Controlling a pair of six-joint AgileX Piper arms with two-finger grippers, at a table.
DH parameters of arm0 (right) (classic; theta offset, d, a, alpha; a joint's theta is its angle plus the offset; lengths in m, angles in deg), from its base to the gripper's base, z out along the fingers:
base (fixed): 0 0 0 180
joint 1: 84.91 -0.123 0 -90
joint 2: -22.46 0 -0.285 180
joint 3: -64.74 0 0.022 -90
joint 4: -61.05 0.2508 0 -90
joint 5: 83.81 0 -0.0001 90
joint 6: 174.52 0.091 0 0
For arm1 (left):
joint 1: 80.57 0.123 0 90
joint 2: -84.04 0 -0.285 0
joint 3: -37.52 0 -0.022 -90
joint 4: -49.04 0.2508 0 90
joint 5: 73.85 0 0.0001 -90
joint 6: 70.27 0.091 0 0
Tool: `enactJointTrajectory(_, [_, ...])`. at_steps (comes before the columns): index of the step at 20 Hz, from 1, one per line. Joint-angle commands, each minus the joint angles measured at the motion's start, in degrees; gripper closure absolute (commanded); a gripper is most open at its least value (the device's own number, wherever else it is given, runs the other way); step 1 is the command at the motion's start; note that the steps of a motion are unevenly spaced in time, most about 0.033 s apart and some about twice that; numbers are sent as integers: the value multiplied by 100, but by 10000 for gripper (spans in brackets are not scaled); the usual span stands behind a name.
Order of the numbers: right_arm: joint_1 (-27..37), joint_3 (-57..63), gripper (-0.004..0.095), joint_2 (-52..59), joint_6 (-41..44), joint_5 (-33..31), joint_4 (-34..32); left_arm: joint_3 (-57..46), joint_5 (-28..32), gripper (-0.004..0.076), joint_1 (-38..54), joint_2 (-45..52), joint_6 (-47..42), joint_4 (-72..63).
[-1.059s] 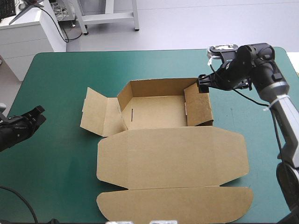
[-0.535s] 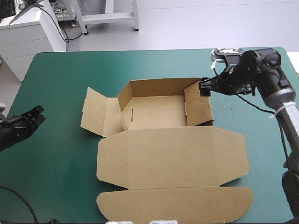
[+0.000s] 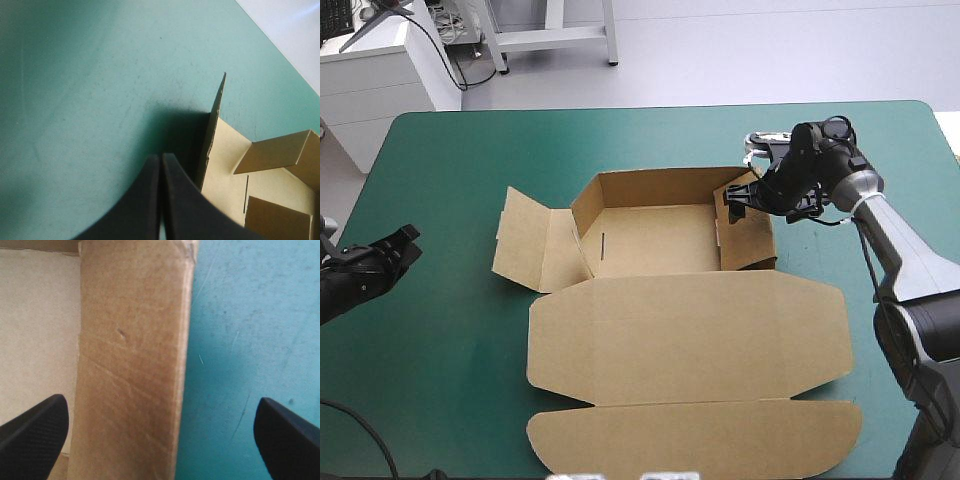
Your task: Fold the box
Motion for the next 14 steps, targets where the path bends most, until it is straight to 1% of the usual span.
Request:
enactJointTrajectory(1, [-4, -116, 3, 134, -98, 131, 113, 135, 99, 733, -46, 123, -5, -291])
enactJointTrajectory(5, [-4, -116, 19, 108, -230, 22, 230, 135, 99, 733, -46, 123, -5, -291])
enactJointTrajectory(6, [-4, -116, 78, 102, -230, -107, 246, 135, 111, 733, -46, 123, -5, -291])
enactJointTrajectory(7, [-4, -116, 191, 65, -230, -290, 246, 135, 111, 733, -46, 123, -5, -291])
enactJointTrajectory(8, [-4, -116, 284, 35, -230, -422, 246, 135, 111, 733, -46, 123, -5, -291])
enactJointTrajectory(9, [-4, -116, 505, -1, -325, -538, 246, 135, 98, 733, -46, 123, -5, -291])
enactJointTrajectory(10, [-4, -116, 670, -5, -362, -579, 257, 135, 98, 733, -46, 123, -5, -291])
enactJointTrajectory(11, [-4, -116, 897, -5, -459, -608, 281, 135, 79, 733, -46, 123, -5, -291])
enactJointTrajectory(12, [-4, -127, 911, 22, -499, -624, 294, 135, 64, 733, -46, 123, -5, -291])
enactJointTrajectory(14, [-4, -205, 908, 86, -499, -732, 305, 135, 51, 733, -46, 123, -1, -282])
